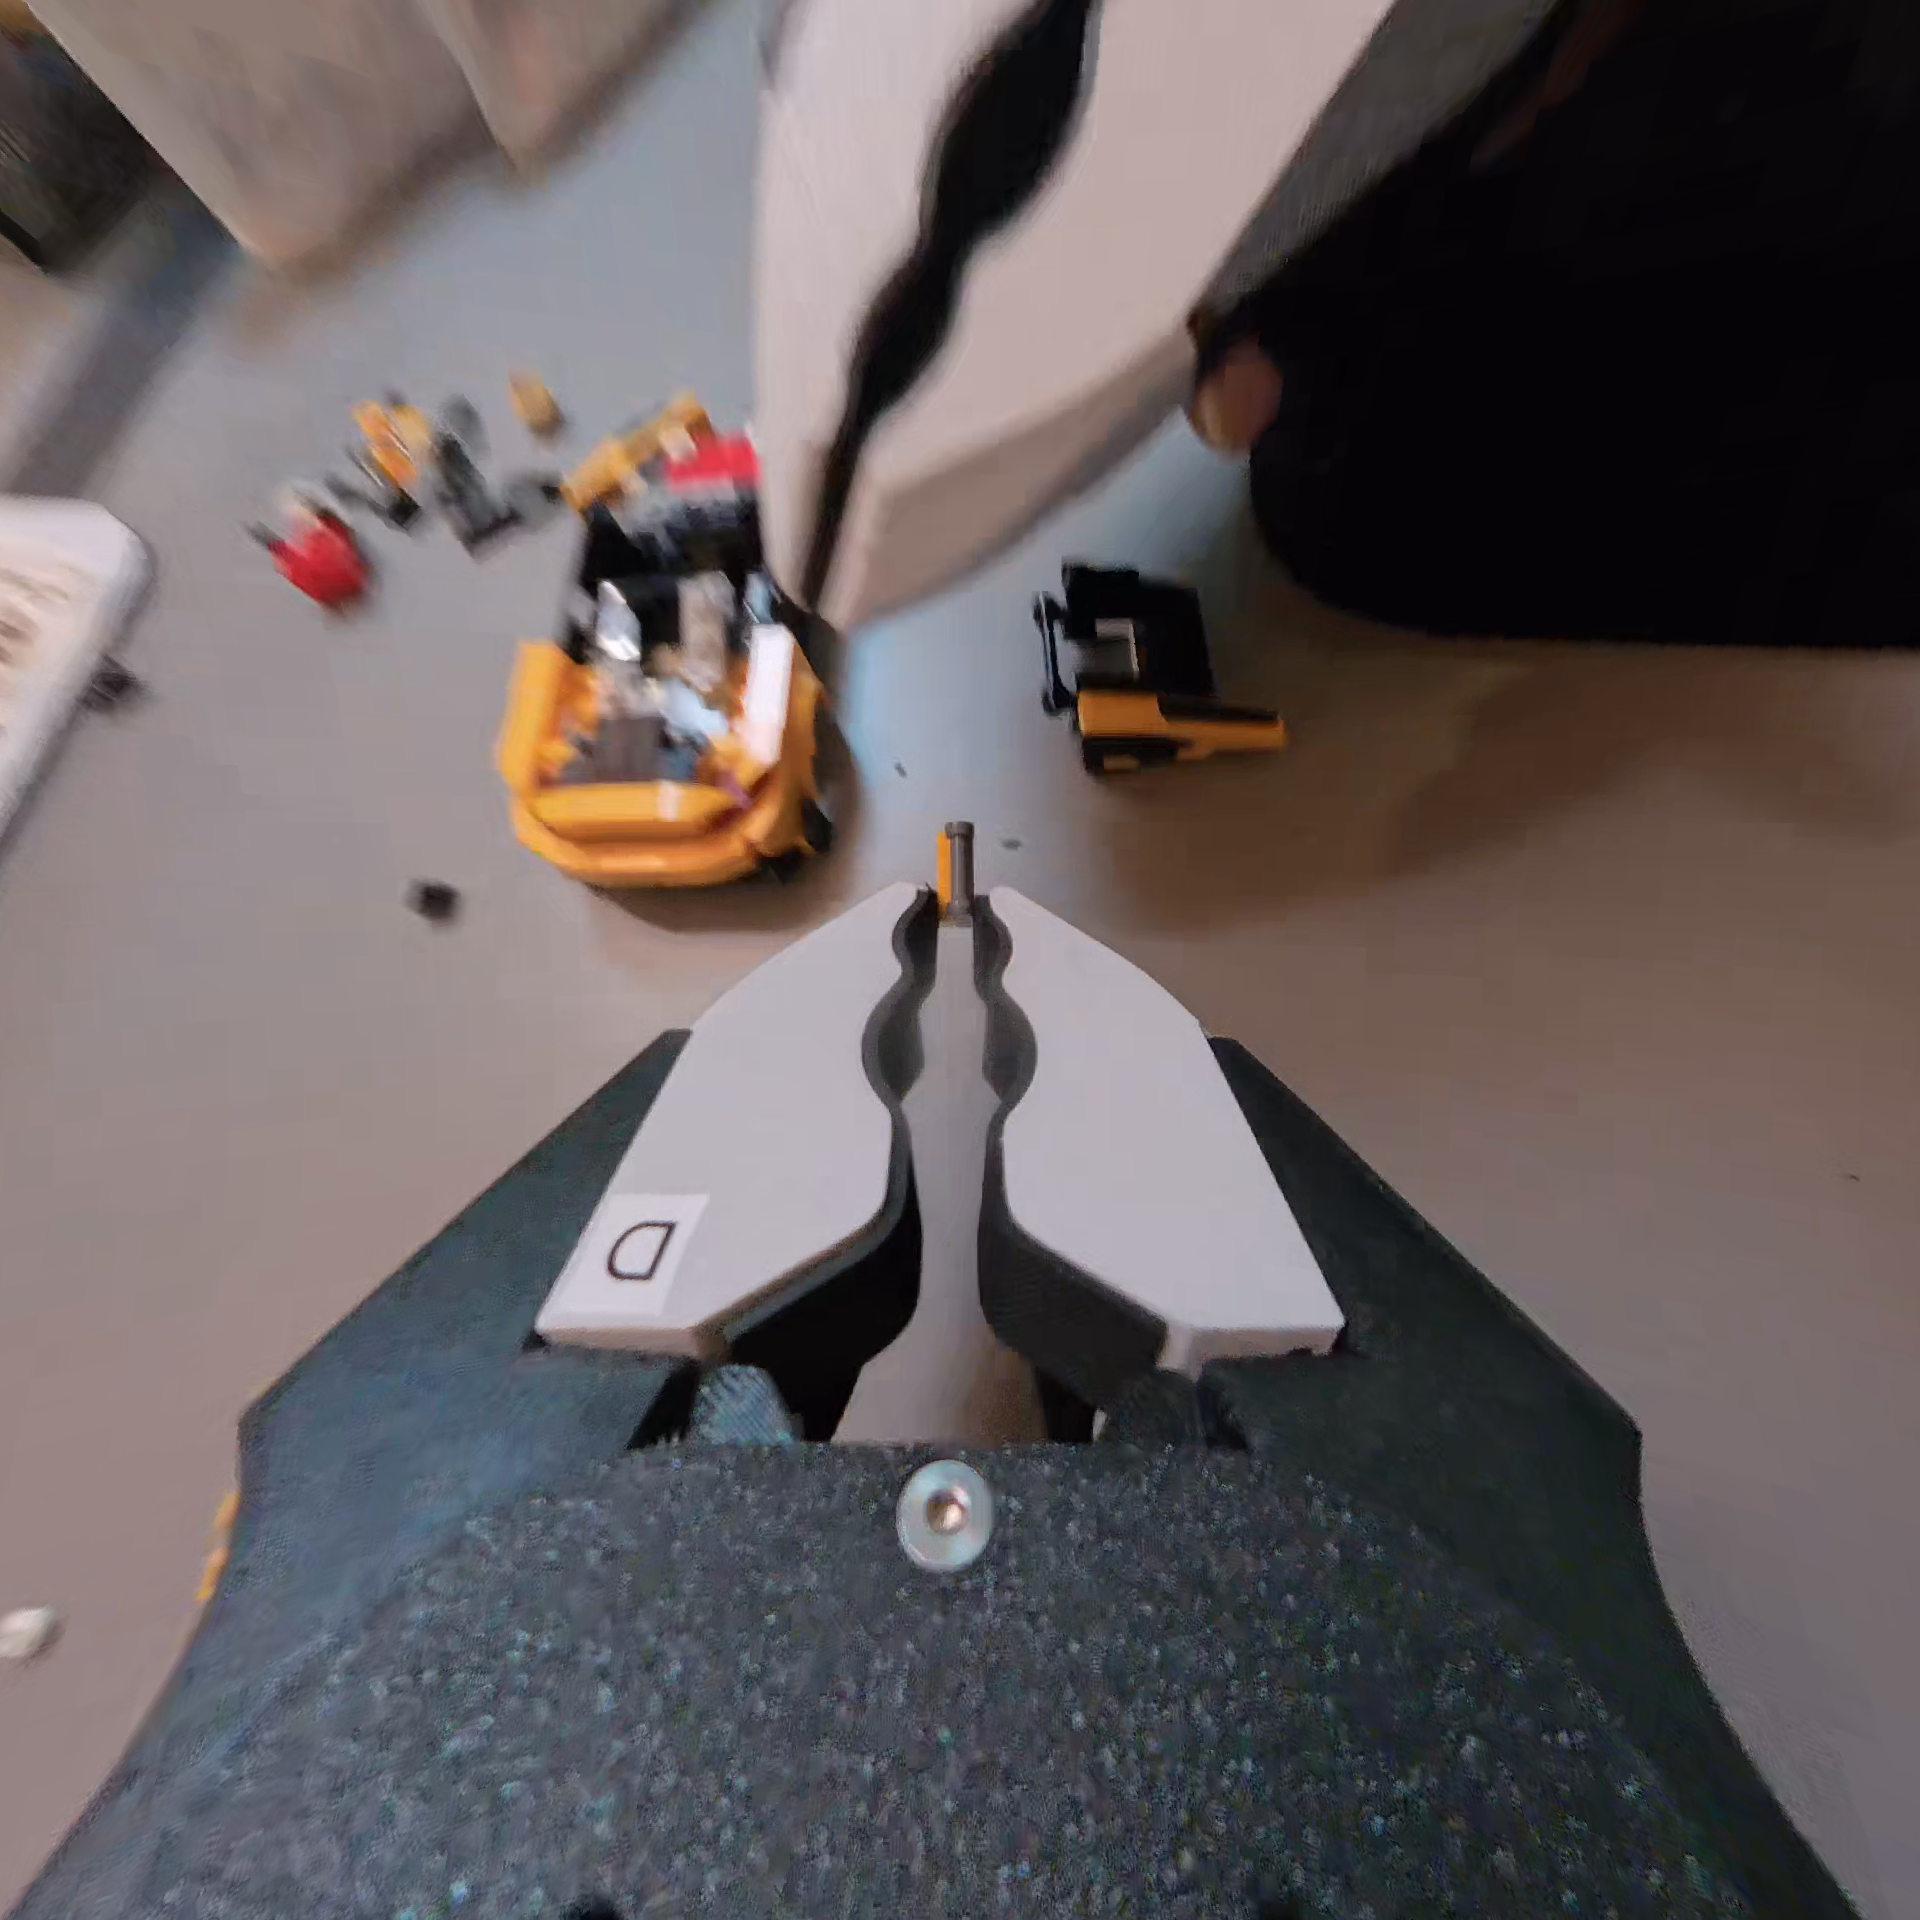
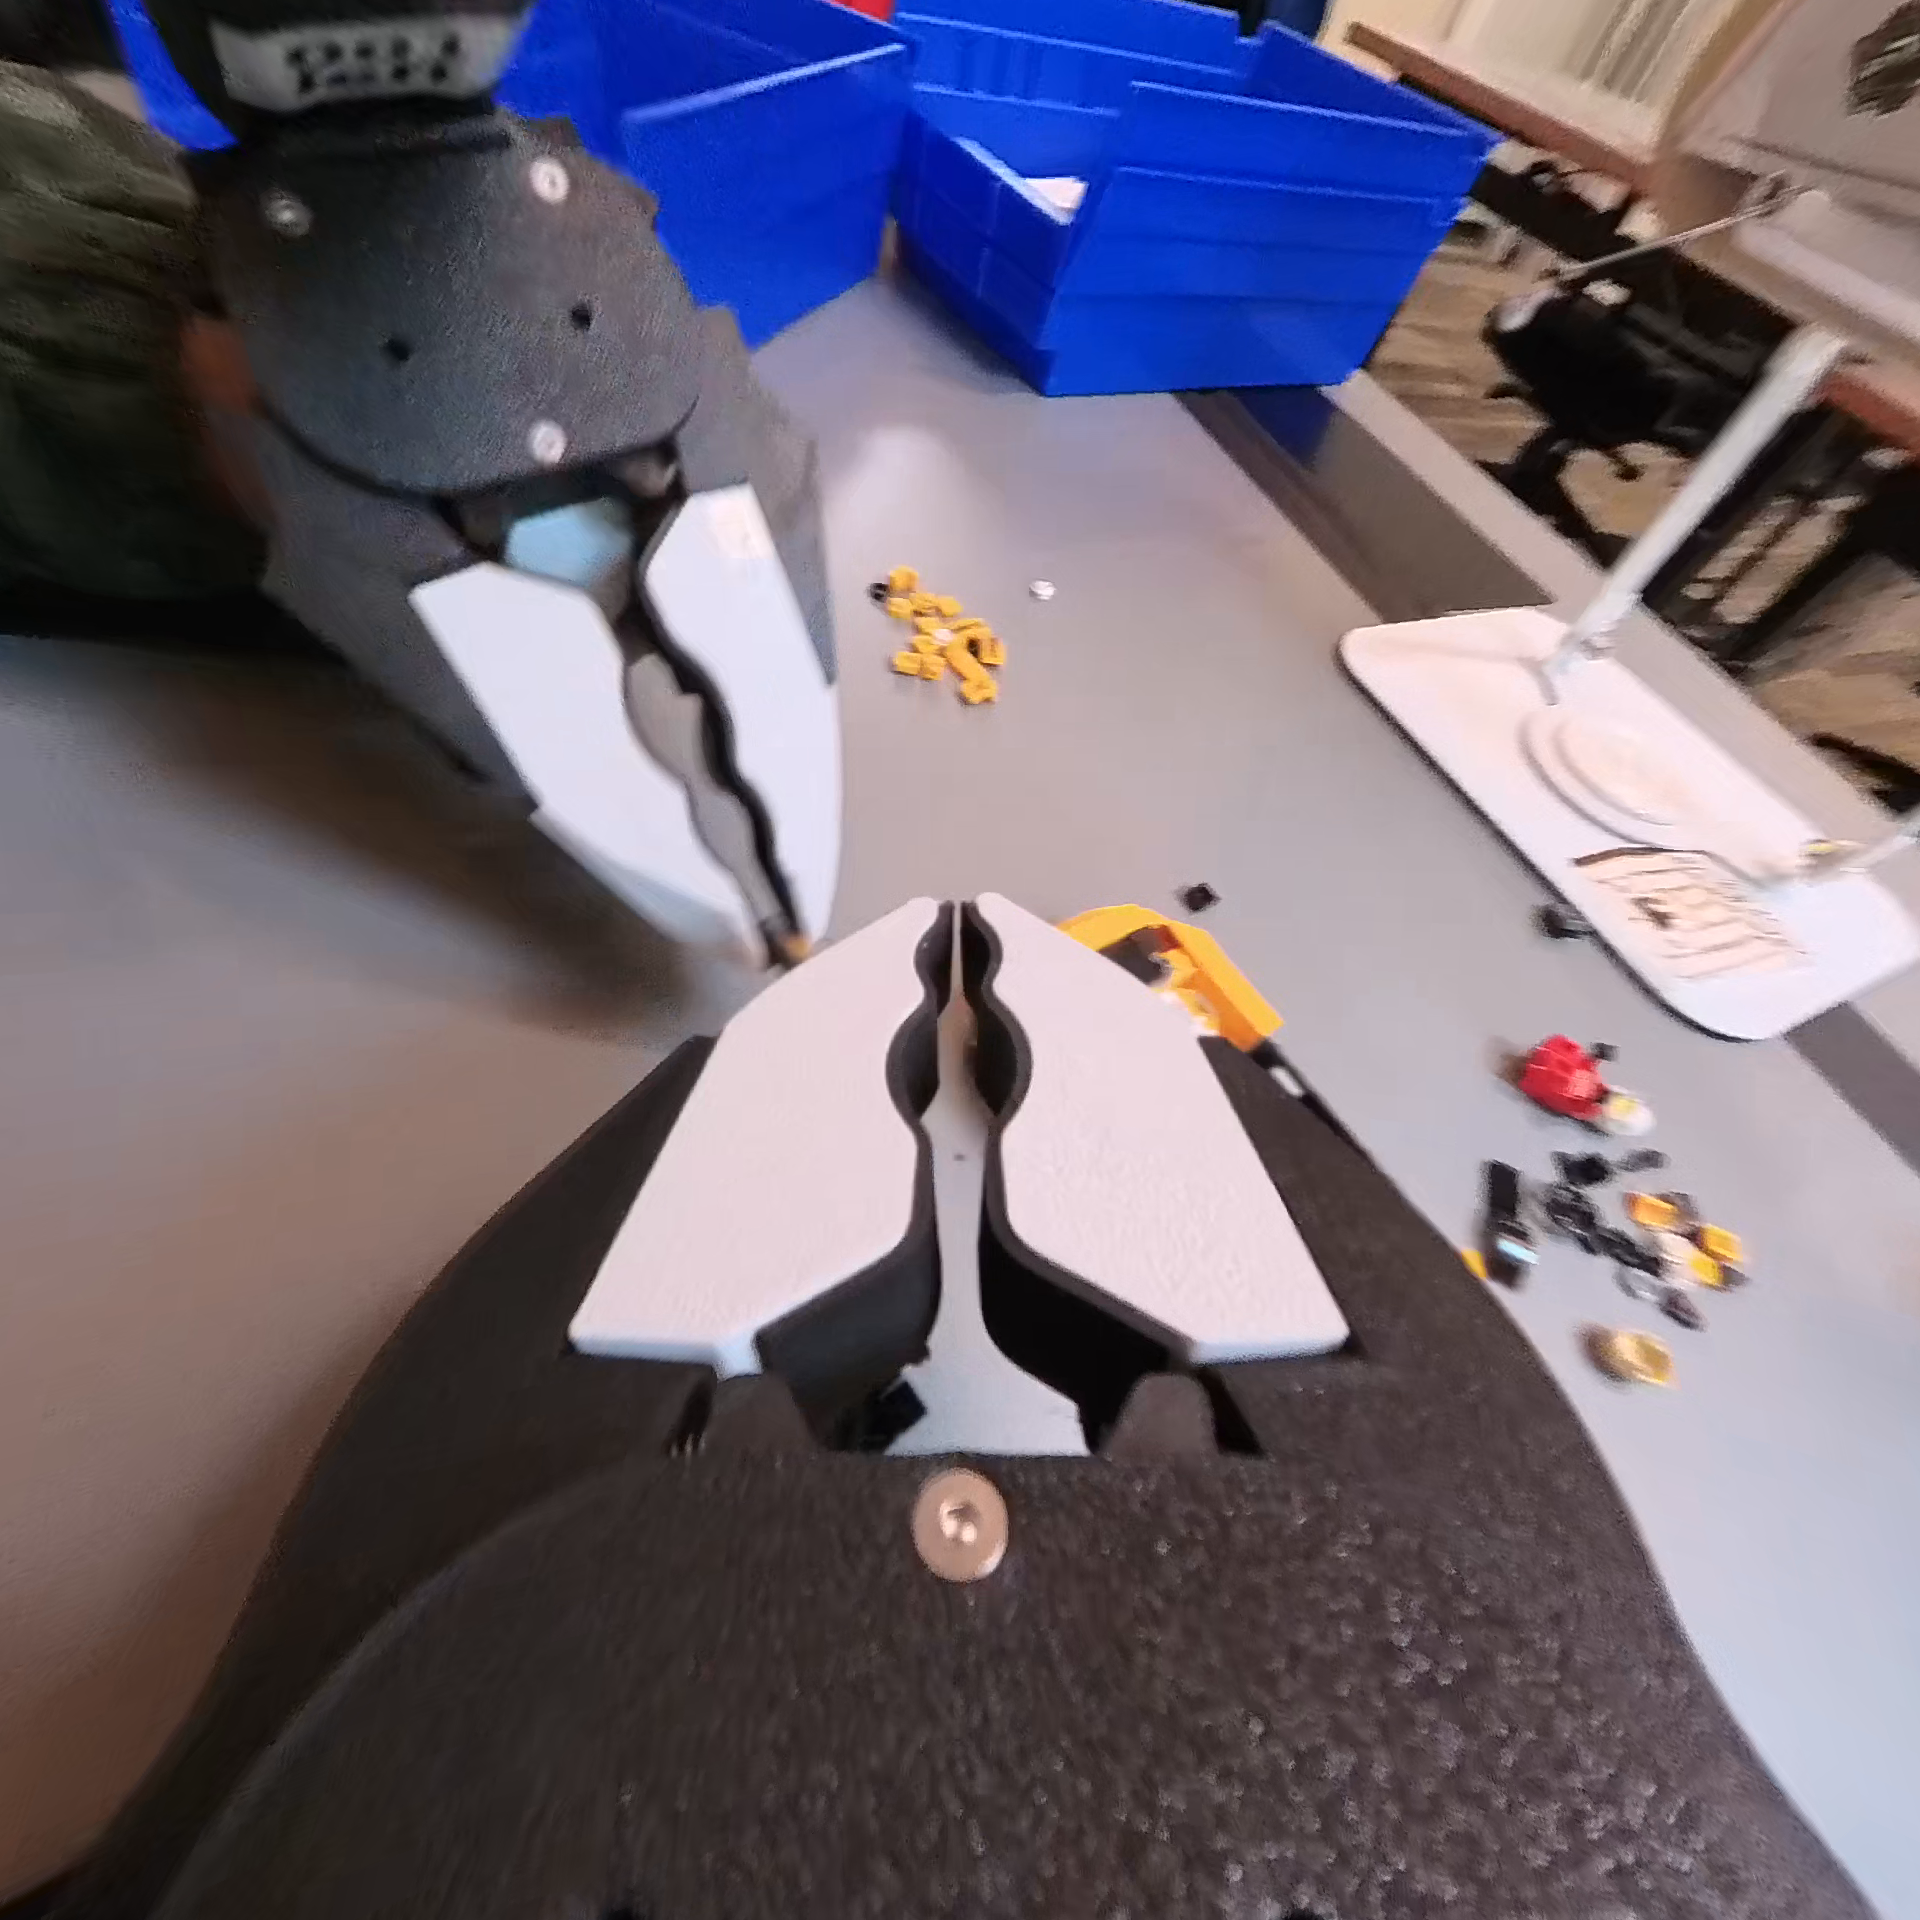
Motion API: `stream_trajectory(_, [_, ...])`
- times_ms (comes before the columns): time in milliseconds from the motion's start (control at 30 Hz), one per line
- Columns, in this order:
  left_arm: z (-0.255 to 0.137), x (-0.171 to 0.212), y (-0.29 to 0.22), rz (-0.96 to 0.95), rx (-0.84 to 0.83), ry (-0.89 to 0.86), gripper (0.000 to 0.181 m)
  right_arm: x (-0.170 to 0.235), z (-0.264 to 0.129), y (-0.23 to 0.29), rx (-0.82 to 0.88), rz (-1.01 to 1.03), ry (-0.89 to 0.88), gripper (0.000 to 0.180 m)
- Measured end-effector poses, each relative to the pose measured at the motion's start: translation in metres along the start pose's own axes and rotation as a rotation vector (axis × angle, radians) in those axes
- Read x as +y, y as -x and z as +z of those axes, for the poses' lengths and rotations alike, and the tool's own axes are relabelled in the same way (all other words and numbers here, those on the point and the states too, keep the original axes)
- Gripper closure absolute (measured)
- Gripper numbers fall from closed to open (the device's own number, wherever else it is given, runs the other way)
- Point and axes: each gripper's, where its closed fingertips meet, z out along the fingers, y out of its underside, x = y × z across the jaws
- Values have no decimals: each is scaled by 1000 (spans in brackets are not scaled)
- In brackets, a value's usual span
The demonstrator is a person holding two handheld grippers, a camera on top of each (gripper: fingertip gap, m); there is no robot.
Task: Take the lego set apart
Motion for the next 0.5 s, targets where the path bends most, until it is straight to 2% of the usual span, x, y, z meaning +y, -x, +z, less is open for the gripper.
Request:
stream_trajectory(100, [-23,-23,0,144,-49,-175,174,-6,-4,18,-181,89,-49,165])
stream_trajectory(200, [-35,-37,-6,96,14,-295,174,-19,-9,32,-234,12,-122,154])
stream_trajectory(267, [-39,-43,-10,101,39,-339,174,-20,-6,40,-214,-86,-118,156])
stream_trajectory(333, [-37,-42,-11,73,62,-332,174,-26,-7,41,-151,-174,-159,172])
stream_trajectory(433, [-38,-45,-11,21,79,-362,174,-31,-10,41,-101,-260,-172,174])
stream_trajectory(500, [-42,-52,-7,-105,132,-416,173,-39,-14,37,-40,-297,-210,174])
